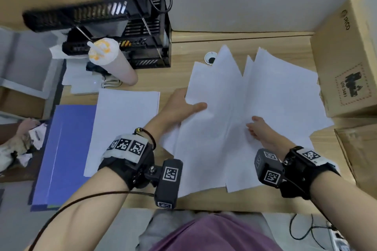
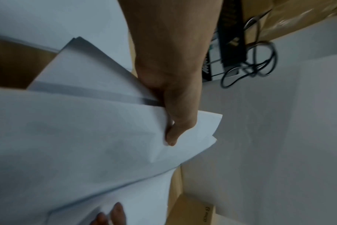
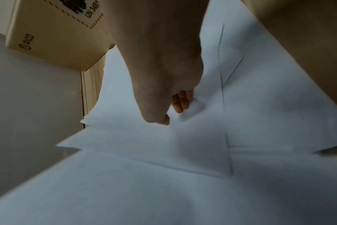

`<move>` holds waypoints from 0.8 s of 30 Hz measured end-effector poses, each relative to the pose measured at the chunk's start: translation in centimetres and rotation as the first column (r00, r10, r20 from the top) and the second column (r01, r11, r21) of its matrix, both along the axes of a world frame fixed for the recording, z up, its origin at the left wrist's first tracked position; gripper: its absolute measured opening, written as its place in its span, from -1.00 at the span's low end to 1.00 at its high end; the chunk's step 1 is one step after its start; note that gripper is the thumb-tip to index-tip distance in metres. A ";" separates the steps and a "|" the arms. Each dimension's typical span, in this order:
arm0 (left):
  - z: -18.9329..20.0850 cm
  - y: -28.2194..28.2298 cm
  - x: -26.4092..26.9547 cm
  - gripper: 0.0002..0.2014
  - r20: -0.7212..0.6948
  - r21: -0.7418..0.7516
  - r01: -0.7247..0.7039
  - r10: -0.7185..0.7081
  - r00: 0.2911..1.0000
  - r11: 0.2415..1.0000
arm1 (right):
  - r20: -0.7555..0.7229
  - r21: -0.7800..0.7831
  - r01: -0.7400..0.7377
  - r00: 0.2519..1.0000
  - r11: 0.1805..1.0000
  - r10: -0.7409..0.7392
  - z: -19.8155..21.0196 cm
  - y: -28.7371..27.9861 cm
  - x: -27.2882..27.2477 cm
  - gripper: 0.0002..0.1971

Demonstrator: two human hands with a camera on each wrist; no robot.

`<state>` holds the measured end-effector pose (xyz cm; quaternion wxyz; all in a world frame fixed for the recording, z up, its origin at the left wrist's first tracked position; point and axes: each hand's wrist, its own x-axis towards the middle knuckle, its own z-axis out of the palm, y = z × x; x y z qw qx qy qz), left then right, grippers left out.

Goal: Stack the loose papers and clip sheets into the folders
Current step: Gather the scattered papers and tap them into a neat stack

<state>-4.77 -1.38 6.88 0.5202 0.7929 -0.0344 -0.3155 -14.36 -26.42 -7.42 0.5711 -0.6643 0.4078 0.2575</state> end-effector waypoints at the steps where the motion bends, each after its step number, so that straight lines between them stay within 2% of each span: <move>1: 1.1 0.8 0.2 -0.79 0.024 -0.029 0.011 -0.010 1.000 1.000 | 0.003 -0.022 -0.035 0.999 0.999 0.035 0.0 0.3 -0.6 -0.40; 4: 3.6 3.8 0.3 -0.77 0.070 -0.105 0.021 -0.014 0.997 0.994 | 0.060 0.003 -0.025 0.998 1.000 0.024 1.3 1.6 -1.7 -0.52; 6: 4.2 6.0 0.0 -0.80 0.100 -0.156 -0.007 0.022 0.995 0.988 | 0.102 0.177 0.045 0.993 0.983 -0.064 3.9 3.3 -1.4 -0.70; 7: 4.0 7.0 -0.4 -0.79 0.112 -0.175 -0.034 0.054 0.992 0.984 | 0.126 0.293 0.071 0.986 0.954 -0.112 5.5 4.3 -1.1 -0.71; 9: 2.7 9.0 -1.2 -0.78 0.116 -0.199 -0.112 0.137 0.984 0.974 | 0.191 0.492 0.072 0.963 0.867 -0.188 8.9 6.6 -0.4 -0.63; 10: 1.7 10.0 -1.7 -0.77 0.104 -0.199 -0.159 0.183 0.978 0.967 | 0.232 0.542 0.037 0.954 0.840 -0.191 10.1 7.7 -0.2 -0.58; 12: -0.1 12.1 -2.8 -0.71 0.040 -0.185 -0.234 0.245 0.969 0.955 | 0.305 0.508 -0.055 0.945 0.860 -0.121 11.6 10.2 0.0 -0.51; 15: -1.9 14.7 -4.4 -0.63 -0.042 -0.159 -0.218 0.214 0.976 0.963 | 0.340 0.286 -0.207 0.935 0.936 0.103 11.4 13.4 -0.4 -0.62; 17: -1.8 15.7 -4.8 -0.66 -0.015 -0.144 -0.230 0.231 0.973 0.962 | 0.332 0.182 -0.242 0.927 0.953 0.172 11.4 15.0 -0.8 -0.55; 21: 1.1 16.0 -3.2 -0.75 0.152 -0.195 -0.377 0.408 0.900 0.905 | 0.471 0.132 -0.231 0.870 0.964 0.144 14.4 16.8 0.0 -0.52; 24: 4.3 15.6 -1.9 -0.79 0.183 -0.375 -0.431 0.522 0.833 0.821 | 0.574 0.114 -0.250 0.807 0.962 0.141 17.7 17.2 0.9 -0.53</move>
